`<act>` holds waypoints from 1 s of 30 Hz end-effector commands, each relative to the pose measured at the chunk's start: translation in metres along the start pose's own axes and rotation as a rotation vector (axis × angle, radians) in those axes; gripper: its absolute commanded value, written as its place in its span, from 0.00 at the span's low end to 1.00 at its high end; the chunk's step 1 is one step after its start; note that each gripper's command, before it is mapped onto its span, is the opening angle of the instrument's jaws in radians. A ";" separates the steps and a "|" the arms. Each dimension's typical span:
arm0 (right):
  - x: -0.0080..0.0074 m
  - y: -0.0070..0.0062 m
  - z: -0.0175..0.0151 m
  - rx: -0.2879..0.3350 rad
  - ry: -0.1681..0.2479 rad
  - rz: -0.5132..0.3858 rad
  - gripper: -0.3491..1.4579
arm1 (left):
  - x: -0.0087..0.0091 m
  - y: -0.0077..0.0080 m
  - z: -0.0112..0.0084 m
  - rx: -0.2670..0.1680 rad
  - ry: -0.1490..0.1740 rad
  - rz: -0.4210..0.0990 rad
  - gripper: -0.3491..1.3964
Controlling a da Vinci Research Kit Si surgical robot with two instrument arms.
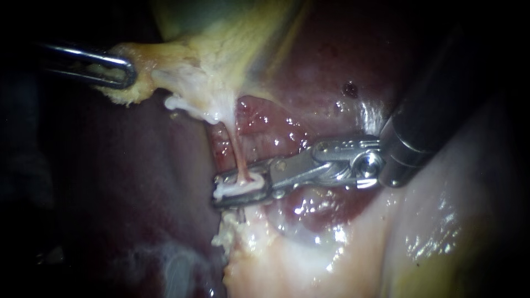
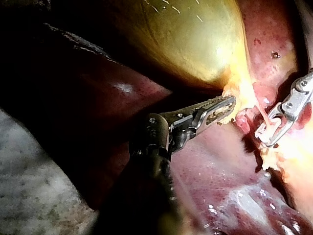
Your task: Clipping third clip right tube
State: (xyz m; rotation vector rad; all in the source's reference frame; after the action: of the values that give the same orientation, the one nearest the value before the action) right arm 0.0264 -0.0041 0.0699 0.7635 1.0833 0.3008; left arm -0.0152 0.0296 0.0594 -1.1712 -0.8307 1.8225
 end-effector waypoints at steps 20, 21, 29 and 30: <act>0.0000 0.0001 -0.0001 0.003 0.020 0.004 0.36 | 0.0000 0.0000 0.0000 0.000 0.000 0.000 0.00; 0.0000 0.0002 0.0000 0.006 0.041 0.003 0.40 | 0.0000 0.0000 0.0000 0.000 0.000 0.000 0.00; -0.0002 0.0006 -0.0002 -0.023 0.087 0.001 0.47 | 0.0000 0.0000 -0.0001 0.000 0.000 0.000 0.00; -0.0002 0.0007 -0.0003 -0.023 0.090 0.001 0.47 | 0.0000 0.0000 -0.0001 0.000 0.000 0.000 0.00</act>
State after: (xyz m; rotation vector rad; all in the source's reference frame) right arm 0.0261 -0.0035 0.0705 0.7350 1.1619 0.3515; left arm -0.0151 0.0296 0.0594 -1.1710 -0.8306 1.8223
